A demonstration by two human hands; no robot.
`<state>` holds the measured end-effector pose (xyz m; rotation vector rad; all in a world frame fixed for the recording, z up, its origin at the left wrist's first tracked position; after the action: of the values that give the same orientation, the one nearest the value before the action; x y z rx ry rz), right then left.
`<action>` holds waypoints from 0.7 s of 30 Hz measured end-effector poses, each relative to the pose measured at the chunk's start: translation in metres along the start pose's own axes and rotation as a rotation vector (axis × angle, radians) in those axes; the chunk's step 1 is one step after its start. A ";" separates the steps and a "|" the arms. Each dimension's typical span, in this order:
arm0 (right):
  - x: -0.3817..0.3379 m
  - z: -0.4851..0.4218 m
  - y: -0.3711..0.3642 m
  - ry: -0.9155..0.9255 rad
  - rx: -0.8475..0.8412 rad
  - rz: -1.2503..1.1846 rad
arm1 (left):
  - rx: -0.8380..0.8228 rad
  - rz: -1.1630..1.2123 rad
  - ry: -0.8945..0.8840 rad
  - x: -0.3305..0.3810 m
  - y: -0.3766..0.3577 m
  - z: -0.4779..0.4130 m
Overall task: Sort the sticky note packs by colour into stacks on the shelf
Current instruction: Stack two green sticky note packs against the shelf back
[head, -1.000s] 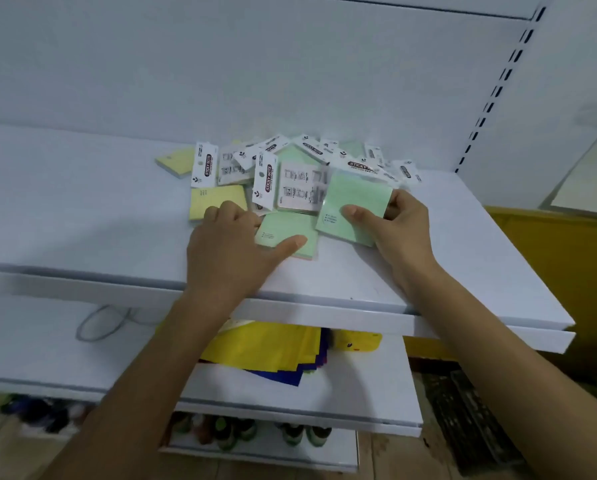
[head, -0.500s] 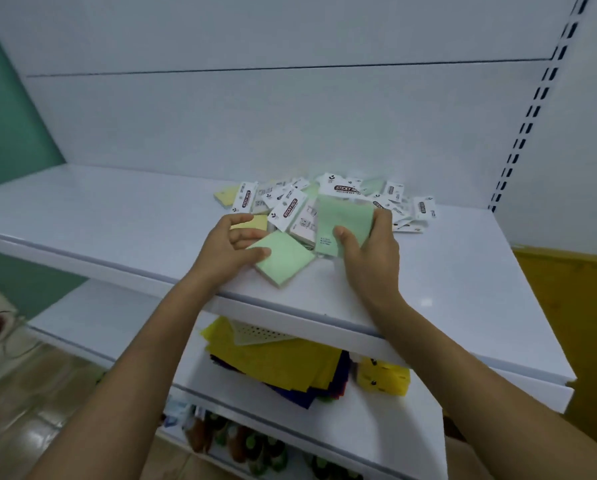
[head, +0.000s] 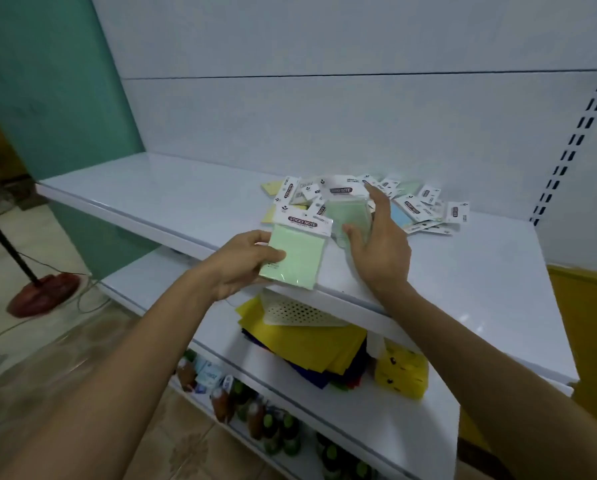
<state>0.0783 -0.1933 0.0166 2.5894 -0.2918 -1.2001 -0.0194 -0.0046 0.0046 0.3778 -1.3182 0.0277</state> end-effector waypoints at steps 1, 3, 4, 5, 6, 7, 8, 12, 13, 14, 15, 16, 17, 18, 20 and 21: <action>-0.001 0.001 0.000 -0.002 -0.018 0.003 | 0.032 0.041 0.000 -0.005 0.005 0.007; -0.004 0.004 0.000 -0.018 -0.038 -0.001 | 0.099 0.112 -0.019 -0.013 0.016 0.019; -0.006 0.004 0.000 -0.016 -0.046 0.003 | 0.137 0.139 -0.036 -0.015 0.024 0.024; -0.009 0.005 -0.001 0.000 -0.062 0.021 | 0.178 0.158 -0.053 -0.018 0.032 0.028; -0.013 0.006 -0.004 0.034 -0.087 0.045 | 0.219 0.172 -0.069 -0.021 0.041 0.033; -0.019 0.009 -0.010 0.078 -0.114 0.060 | 0.256 0.195 -0.084 -0.025 0.051 0.037; -0.024 0.011 -0.014 0.104 -0.129 0.053 | 0.276 0.233 -0.097 -0.027 0.059 0.040; -0.061 0.021 -0.058 0.049 -0.185 -0.216 | 0.300 0.527 -0.160 -0.045 0.093 0.055; -0.075 0.023 -0.075 0.026 -0.219 -0.311 | 0.330 0.572 -0.161 -0.052 0.106 0.060; -0.089 0.026 -0.094 0.002 -0.253 -0.393 | 0.373 0.603 -0.159 -0.059 0.120 0.065; -0.103 0.029 -0.114 -0.022 -0.285 -0.459 | 0.422 0.621 -0.158 -0.067 0.137 0.072; -0.117 0.031 -0.134 -0.048 -0.308 -0.516 | 0.468 0.631 -0.159 -0.074 0.156 0.080; -0.131 0.034 -0.154 -0.077 -0.328 -0.567 | 0.511 0.644 -0.163 -0.081 0.176 0.088; -0.145 0.037 -0.175 -0.108 -0.349 -0.608 | 0.552 0.662 -0.162 -0.088 0.197 0.098; -0.171 0.046 -0.219 -0.161 -0.399 -0.663 | 0.643 0.692 -0.145 -0.105 0.240 0.121; -0.182 0.052 -0.242 -0.180 -0.433 -0.681 | 0.690 0.697 -0.138 -0.115 0.263 0.132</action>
<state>-0.0611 0.0804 0.0355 2.2414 0.7938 -1.4921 -0.2335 0.2265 -0.0112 0.4837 -1.4991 1.0762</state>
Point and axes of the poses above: each hand's wrist, its own z-axis away from the middle knuckle, its own y-axis out of the back of the hand, x = y × z, the point moved 5 cm from there along -z, towards the middle knuckle, and after that the axes turned 11 degrees about -z, right-handed, at the moved point
